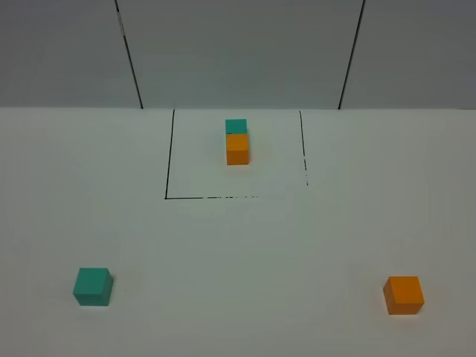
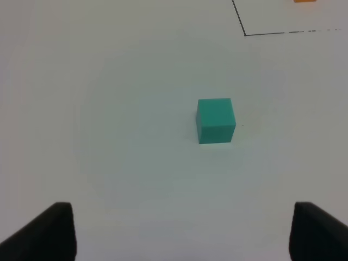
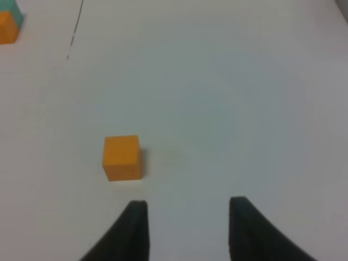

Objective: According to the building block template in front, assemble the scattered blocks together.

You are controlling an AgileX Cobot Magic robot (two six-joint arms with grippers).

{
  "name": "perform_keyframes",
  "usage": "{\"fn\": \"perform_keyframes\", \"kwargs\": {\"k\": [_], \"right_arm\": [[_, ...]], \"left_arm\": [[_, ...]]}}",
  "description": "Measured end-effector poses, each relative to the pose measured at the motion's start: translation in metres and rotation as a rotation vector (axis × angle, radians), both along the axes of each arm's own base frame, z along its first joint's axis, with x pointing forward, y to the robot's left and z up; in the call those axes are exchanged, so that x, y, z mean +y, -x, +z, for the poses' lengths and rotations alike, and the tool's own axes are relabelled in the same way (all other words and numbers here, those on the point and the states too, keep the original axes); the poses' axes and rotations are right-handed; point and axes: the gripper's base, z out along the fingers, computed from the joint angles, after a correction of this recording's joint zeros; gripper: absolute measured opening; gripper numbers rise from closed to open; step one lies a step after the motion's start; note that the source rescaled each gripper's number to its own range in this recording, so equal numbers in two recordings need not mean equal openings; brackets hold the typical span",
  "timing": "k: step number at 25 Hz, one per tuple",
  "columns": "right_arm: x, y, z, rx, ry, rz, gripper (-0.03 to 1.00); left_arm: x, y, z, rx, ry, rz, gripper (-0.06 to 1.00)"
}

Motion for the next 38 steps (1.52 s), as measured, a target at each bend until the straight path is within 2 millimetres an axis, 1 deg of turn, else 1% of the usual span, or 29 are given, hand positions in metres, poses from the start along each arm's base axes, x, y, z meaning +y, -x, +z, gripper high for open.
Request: {"fn": "perform_keyframes", "kwargs": {"k": [28, 30, 33, 36, 38], "right_arm": [[0.0, 0.0, 0.0, 0.0, 0.0, 0.0, 0.0], [0.0, 0.0, 0.0, 0.0, 0.0, 0.0, 0.0], [0.0, 0.0, 0.0, 0.0, 0.0, 0.0, 0.0], [0.0, 0.0, 0.0, 0.0, 0.0, 0.0, 0.0], [0.0, 0.0, 0.0, 0.0, 0.0, 0.0, 0.0]], "left_arm": [[0.0, -0.001, 0.0, 0.007, 0.004, 0.009, 0.67], [0.001, -0.005, 0.001, 0.031, 0.028, 0.036, 0.67], [0.001, -0.016, 0.006, 0.077, 0.072, 0.08, 0.67], [0.001, -0.036, 0.016, 0.135, 0.082, 0.095, 0.67], [0.0, -0.057, 0.023, 0.213, 0.08, 0.101, 0.67]]}}
